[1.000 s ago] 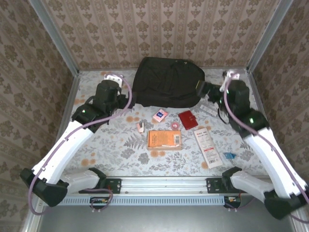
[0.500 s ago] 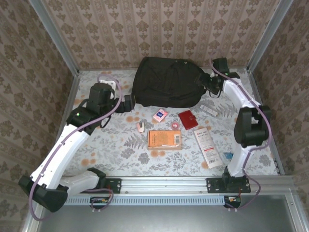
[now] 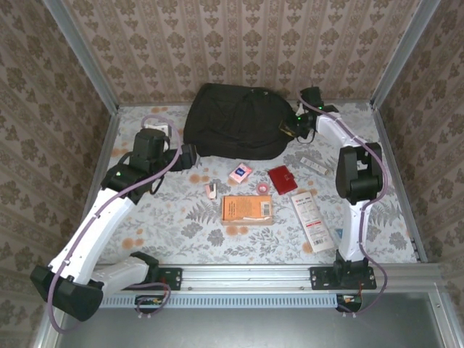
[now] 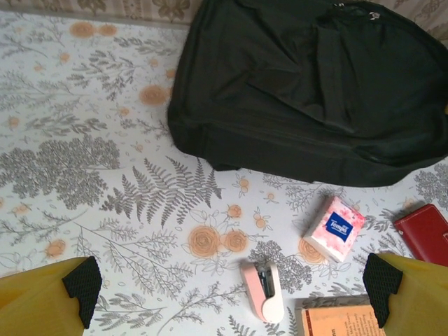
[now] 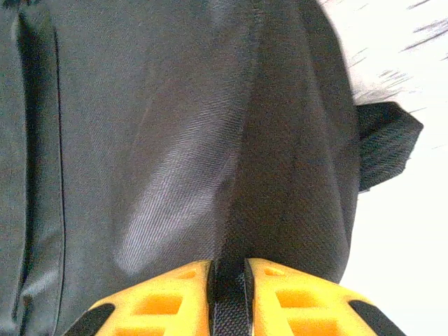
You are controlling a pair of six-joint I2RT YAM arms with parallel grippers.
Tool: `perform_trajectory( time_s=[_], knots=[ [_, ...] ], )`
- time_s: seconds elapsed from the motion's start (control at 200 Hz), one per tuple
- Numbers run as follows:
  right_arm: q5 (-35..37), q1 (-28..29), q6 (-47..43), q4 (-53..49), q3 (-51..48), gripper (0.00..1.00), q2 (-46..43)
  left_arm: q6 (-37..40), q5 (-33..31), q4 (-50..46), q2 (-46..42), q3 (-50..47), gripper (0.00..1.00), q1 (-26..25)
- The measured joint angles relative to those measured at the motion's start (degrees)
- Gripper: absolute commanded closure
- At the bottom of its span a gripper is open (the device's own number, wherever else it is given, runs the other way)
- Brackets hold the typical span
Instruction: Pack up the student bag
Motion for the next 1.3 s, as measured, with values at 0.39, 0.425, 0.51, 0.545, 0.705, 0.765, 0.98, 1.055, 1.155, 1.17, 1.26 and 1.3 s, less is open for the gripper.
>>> perform_trajectory(
  time_s=[0.39, 0.425, 0.51, 0.545, 0.705, 0.765, 0.98, 1.055, 1.155, 1.17, 1.26, 1.3],
  knots=[
    [-0.63, 15.89, 6.49, 5.73, -0.70, 0.84, 0.66, -6.88, 0.79, -0.13, 1.88, -0.07, 0.00, 4.31],
    [-0.90, 16.68, 6.71, 5.73, 1.42, 0.85, 1.79, -7.26, 0.79, -0.15, 1.88, -0.07, 0.00, 4.57],
    [-1.46, 18.21, 7.30, 6.10, 6.88, 0.85, 5.18, -7.96, 0.72, -0.20, 1.88, -0.07, 0.00, 4.85],
    [-1.57, 18.86, 7.82, 6.49, 8.39, 0.85, 6.32, -8.20, 0.50, -0.22, 1.88, -0.07, 0.00, 4.90],
    [-1.51, 22.43, 9.77, 7.10, 11.45, 0.88, 9.77, -8.63, -1.49, -0.57, 1.88, -0.07, 0.00, 4.87],
    [-1.60, 24.37, 10.58, 7.39, 11.45, 0.89, 10.56, -8.72, -2.21, -0.81, 1.88, -0.07, 0.00, 4.87],
    [-0.85, 28.33, 10.60, 10.05, 7.63, 0.67, 8.76, -7.43, -3.34, -1.44, 3.54, 0.55, 0.00, 4.87],
    [0.46, 27.50, 9.60, 11.63, 1.81, 0.55, 3.82, -6.23, -2.47, -2.05, 7.19, 3.08, 0.00, 4.44],
    [2.45, 23.56, 9.33, 12.85, -4.66, 0.48, -4.37, -3.58, -1.31, -3.04, 14.34, 9.22, 0.00, 1.88],
    [2.58, 22.80, 9.18, 13.11, -5.38, 0.47, -5.49, -2.99, -1.07, -3.23, 15.67, 10.58, 0.01, 1.14],
    [4.20, 16.65, 10.10, 15.06, -9.62, 0.45, -12.46, 0.39, 1.14, -3.91, 24.39, 18.56, 0.03, -2.45],
    [4.81, 13.90, 10.51, 16.46, -11.39, 0.44, -14.91, 1.97, 2.36, -4.44, 28.72, 22.84, 0.05, -3.74]
  ],
)
